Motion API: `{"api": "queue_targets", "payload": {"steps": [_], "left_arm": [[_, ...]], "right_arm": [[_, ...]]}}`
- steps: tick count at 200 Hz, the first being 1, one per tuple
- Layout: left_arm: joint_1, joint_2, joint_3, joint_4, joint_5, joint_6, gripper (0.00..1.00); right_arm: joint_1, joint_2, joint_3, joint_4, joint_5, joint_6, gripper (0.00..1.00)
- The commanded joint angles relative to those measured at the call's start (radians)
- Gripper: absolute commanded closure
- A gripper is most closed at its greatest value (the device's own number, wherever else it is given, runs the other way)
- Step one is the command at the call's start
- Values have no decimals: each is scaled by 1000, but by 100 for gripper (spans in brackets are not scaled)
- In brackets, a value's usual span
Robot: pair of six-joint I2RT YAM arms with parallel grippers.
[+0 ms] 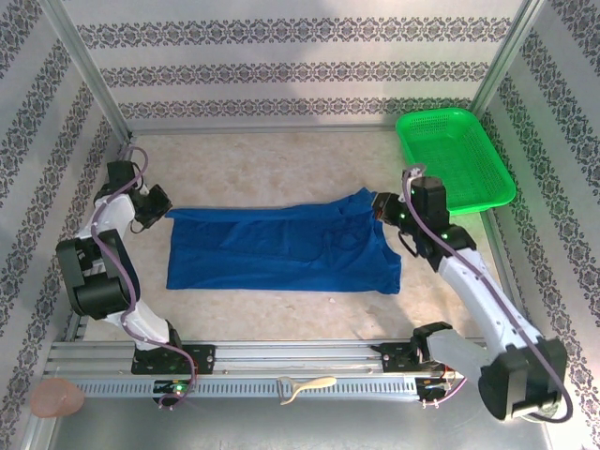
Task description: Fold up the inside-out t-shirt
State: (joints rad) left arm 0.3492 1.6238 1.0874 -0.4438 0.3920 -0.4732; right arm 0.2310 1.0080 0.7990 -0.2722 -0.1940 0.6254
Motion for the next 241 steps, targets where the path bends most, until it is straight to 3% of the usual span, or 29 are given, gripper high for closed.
{"api": "queue_targets", "payload": {"steps": [1,20,25,29,46,56,72,105,142,182,241], "left_arm": [[14,-33,-82,50,11,-22,100],[17,-32,-137,78,-1,-30,100],[20,-28,-141,79,-2,-37,96],[25,-22,-139,79,2,-42,88],[38,-17,-111,62,-5,-47,51],[40,-30,-89,44,-21,-37,38],[39,-78,-60,21,-28,-35,31],[-5,-160,-53,29,25,-69,24],[-115,-56,-38,63,72,-90,22],[-162,89,0,45,43,-50,22],[-163,146,-11,66,25,-41,22]], "right_arm": [[34,-93,-90,-53,58,37,100],[65,-203,-215,-64,87,97,100],[76,-235,-247,-77,99,114,100],[83,-260,-268,-95,112,123,99],[96,-370,-321,-200,200,147,61],[97,-419,-317,-257,246,142,55],[93,-418,-278,-283,259,100,55],[130,-198,-162,-210,163,27,57],[248,42,-127,-84,116,98,56],[359,187,-135,-19,188,185,51],[379,304,-127,4,260,250,48]]}}
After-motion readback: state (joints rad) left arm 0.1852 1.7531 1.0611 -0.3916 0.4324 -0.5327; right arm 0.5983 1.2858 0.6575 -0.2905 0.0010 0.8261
